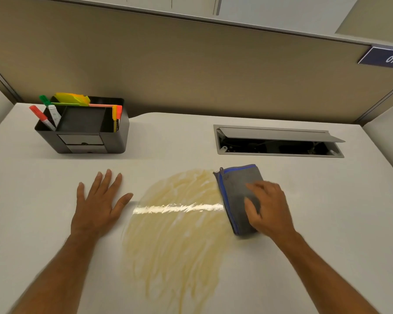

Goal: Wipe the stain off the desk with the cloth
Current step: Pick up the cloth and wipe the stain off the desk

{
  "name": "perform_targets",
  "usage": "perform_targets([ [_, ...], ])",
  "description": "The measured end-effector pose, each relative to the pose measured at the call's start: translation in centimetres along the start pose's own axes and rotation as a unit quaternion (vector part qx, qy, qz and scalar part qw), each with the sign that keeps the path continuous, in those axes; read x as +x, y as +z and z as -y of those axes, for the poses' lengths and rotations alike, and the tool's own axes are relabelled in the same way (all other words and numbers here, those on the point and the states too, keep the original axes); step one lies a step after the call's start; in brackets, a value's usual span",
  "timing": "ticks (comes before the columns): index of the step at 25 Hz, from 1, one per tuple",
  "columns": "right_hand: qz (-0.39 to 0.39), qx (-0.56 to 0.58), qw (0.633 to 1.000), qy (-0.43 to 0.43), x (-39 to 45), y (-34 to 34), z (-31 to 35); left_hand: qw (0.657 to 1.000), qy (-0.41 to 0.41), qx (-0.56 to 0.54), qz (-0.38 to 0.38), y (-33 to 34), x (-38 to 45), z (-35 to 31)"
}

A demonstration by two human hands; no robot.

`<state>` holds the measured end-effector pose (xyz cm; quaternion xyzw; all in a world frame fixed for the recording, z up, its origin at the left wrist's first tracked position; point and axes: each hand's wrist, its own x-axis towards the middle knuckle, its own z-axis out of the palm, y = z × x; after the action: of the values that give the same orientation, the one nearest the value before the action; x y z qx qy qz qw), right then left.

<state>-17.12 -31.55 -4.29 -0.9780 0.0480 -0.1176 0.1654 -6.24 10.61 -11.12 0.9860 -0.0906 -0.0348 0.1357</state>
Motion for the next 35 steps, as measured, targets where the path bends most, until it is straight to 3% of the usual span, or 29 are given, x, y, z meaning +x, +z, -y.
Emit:
perform_targets([
  [3, 0.13, -0.054, 0.989, 0.036, 4.5, 3.2, 0.2, 1.0, 0.002, -0.001, -0.002, 0.1, 0.0, 0.0],
  [5, 0.172, -0.115, 0.978, 0.042, 5.3, 5.8, -0.7, 1.0, 0.001, -0.002, -0.006, 0.2, 0.1, 0.1],
  [16, 0.162, -0.149, 0.975, -0.011, 6.4, 6.2, -3.6, 1.0, 0.001, 0.001, -0.012, 0.4, 0.0, 0.1],
  [20, 0.153, -0.155, 0.975, 0.039, 2.5, 5.3, -3.5, 1.0, 0.001, -0.003, -0.01, 0.1, 0.0, -0.1],
  [25, 0.14, -0.142, 0.964, 0.174, -3.6, 5.1, -1.7, 1.0, 0.001, 0.0, -0.008, 0.0, 0.0, -0.3],
  [27, 0.157, -0.127, 0.972, 0.125, -4.4, 4.1, -1.7, 1.0, 0.001, -0.003, -0.01, -0.1, -0.1, -0.4],
  [30, 0.176, -0.152, 0.971, -0.047, -4.8, 2.7, -2.6, 1.0, -0.001, 0.002, -0.01, -0.2, -0.1, -0.5],
  [31, 0.188, -0.162, 0.966, -0.067, -4.9, 2.5, -2.6, 1.0, -0.001, 0.003, -0.008, -0.2, -0.1, -0.5],
  [35, 0.182, -0.171, 0.968, 0.002, -6.6, 3.0, -1.1, 1.0, 0.002, 0.0, -0.009, -0.3, -0.1, -0.4],
])
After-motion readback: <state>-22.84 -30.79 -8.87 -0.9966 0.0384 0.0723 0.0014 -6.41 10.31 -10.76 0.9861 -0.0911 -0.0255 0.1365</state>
